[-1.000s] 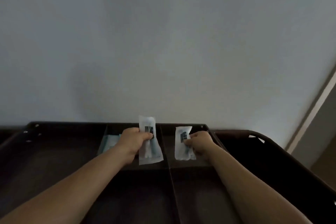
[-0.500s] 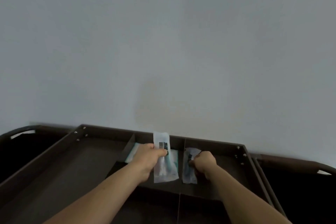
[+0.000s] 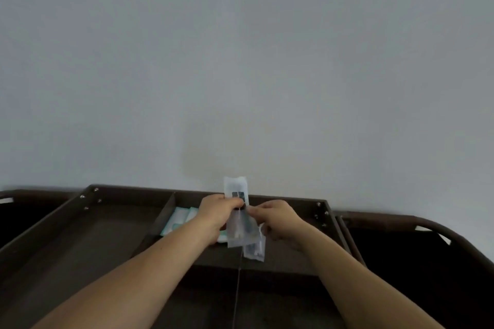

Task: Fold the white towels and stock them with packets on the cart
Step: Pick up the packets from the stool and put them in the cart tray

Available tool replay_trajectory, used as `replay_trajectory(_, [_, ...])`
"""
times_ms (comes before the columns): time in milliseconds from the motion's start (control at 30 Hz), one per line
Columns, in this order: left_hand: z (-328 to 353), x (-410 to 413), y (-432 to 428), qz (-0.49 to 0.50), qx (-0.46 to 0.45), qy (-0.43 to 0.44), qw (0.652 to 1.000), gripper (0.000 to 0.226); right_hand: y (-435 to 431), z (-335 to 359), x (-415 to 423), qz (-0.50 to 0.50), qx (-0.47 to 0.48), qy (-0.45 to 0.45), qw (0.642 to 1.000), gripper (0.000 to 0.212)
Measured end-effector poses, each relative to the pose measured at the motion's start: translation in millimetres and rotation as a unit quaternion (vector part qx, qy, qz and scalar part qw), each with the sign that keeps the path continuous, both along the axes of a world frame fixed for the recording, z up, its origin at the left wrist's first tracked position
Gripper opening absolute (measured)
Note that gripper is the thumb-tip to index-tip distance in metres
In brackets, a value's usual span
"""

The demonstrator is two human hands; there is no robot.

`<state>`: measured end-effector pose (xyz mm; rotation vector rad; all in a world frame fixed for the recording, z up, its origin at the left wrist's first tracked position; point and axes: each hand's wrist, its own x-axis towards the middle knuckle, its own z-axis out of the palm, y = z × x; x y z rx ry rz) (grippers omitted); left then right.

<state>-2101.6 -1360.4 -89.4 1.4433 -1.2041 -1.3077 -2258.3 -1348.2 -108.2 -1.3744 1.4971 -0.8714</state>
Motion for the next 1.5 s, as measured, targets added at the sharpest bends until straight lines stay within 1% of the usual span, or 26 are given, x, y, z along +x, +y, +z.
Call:
replay_trajectory(100, [1,-13,-2,-0.007,0.009,0.015,1.000,0.007,8,4,-8,-0.018,0.012,-0.038,0.999,0.025])
replay_trajectory(167, [0,-19,-3,-0.012,0.020,0.038,0.999,0.006,12,3,-12,-0.039,0.017,-0.039,0.998,0.021])
replay_trajectory(233, [-3,-25,-2,-0.026,0.032,0.050,0.998,0.011,15,1,-13,-0.056,0.023,-0.035,0.998,0.019])
replay_trajectory(367, [-8,-27,0,-0.034,0.004,0.005,0.999,0.012,15,-8,-29,-0.113,0.034,-0.016,0.993,0.019])
replay_trajectory(467, [-8,-19,2,-0.024,-0.026,-0.016,0.999,0.010,8,-23,-48,-0.169,0.064,0.036,0.983,0.020])
replay_trajectory(567, [-12,-4,2,-0.034,-0.051,-0.044,0.997,0.005,3,-39,-53,-0.184,0.108,0.066,0.975,0.022])
replay_trajectory(667, [-15,11,1,-0.024,-0.067,-0.076,0.995,0.002,-5,-51,-48,-0.200,0.122,0.076,0.969,0.023])
replay_trajectory(767, [-17,25,-2,0.005,-0.064,-0.090,0.994,0.016,-14,-56,-42,-0.203,0.135,0.110,0.964,0.019])
replay_trajectory(833, [-20,31,-3,0.019,-0.061,-0.099,0.993,0.016,-17,-58,-41,-0.202,0.133,0.134,0.961,0.018])
replay_trajectory(967, [-25,32,-1,0.032,-0.060,-0.112,0.991,0.013,-22,-59,-44,-0.167,0.119,0.222,0.953,0.023])
replay_trajectory(1167, [-25,24,1,0.039,-0.071,-0.129,0.988,0.007,-24,-57,-49,-0.133,0.125,0.238,0.954,0.028])
replay_trajectory(1233, [-25,20,4,0.041,-0.087,-0.155,0.983,0.001,-23,-57,-52,-0.122,0.128,0.241,0.954,0.028])
replay_trajectory(1300, [-24,16,8,0.039,-0.100,-0.188,0.976,0.003,-22,-56,-53,-0.112,0.123,0.245,0.955,0.029])
replay_trajectory(1367, [-23,15,13,0.038,-0.113,-0.222,0.968,0.007,-20,-51,-53,-0.113,0.099,0.284,0.947,0.037])
replay_trajectory(1433, [-22,18,18,0.032,-0.116,-0.275,0.954,0.021,-19,-42,-47,-0.117,0.057,0.369,0.920,0.060])
replay_trajectory(1467, [-22,22,20,0.030,-0.111,-0.310,0.944,0.029,-18,-36,-43,-0.111,0.031,0.397,0.911,0.069])
replay_trajectory(1500, [-21,27,23,0.028,-0.107,-0.344,0.933,0.036,-18,-30,-36,-0.097,0.010,0.407,0.908,0.073])
